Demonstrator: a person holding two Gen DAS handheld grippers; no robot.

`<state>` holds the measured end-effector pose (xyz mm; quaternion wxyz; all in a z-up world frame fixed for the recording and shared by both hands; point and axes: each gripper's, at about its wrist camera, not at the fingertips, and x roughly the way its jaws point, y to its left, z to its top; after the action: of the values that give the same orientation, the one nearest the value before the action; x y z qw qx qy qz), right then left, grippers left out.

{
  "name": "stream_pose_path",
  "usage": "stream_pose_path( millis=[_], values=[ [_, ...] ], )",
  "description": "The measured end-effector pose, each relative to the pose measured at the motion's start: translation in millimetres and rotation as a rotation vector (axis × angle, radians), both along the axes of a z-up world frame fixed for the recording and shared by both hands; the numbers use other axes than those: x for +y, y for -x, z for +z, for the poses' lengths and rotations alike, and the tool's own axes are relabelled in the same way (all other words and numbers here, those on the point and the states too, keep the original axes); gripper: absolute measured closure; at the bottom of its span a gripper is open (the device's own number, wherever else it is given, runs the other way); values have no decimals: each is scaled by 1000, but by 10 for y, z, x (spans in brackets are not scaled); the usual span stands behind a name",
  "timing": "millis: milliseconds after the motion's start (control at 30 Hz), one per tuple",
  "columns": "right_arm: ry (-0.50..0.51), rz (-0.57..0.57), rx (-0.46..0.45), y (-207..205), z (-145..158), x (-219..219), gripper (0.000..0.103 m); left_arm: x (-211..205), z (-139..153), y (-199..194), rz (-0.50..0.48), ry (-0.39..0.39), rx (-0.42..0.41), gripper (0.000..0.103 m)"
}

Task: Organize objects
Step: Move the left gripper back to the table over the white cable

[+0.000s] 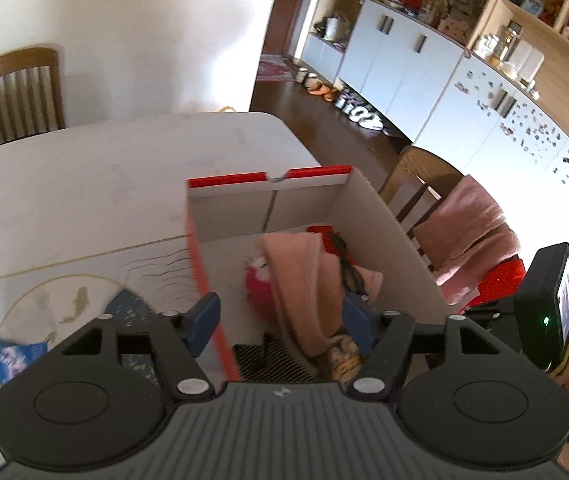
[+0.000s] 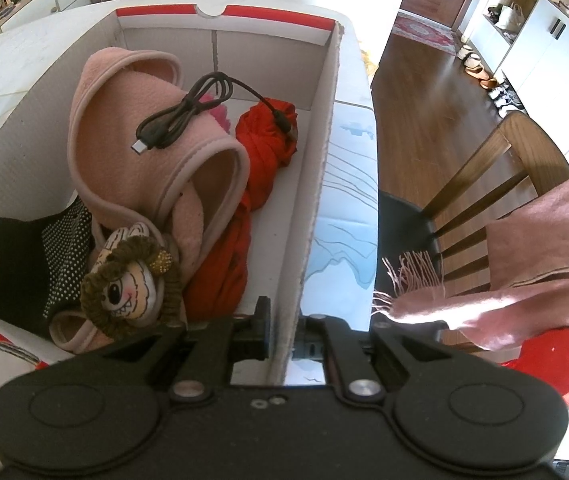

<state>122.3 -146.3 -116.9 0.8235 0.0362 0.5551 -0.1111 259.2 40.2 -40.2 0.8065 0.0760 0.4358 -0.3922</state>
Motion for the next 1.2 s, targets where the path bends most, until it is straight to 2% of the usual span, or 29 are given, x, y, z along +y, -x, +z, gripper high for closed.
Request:
stream_pose_path(
  millis=[67, 133, 300, 600, 867, 1200],
  values=[
    [-1, 0, 0, 3, 2, 0, 95, 119, -22, -20, 21, 7, 5, 34],
    [-2, 0, 0, 3, 3, 0, 95, 250, -54, -45, 52, 9, 12, 28],
    [-2, 0, 2, -3, -2, 2, 95, 630, -166, -87, 129, -3, 16, 26],
    [4, 5, 7, -8, -9, 7, 95, 1399, -576, -266, 315, -87, 40, 21],
    [12, 6, 17, -27, -23, 22, 94, 1834, -957, -400, 382, -175, 52, 20],
    [18, 5, 23, -28, -30, 32, 93, 2020, -1299, -613, 413, -258, 69, 20]
  ],
)
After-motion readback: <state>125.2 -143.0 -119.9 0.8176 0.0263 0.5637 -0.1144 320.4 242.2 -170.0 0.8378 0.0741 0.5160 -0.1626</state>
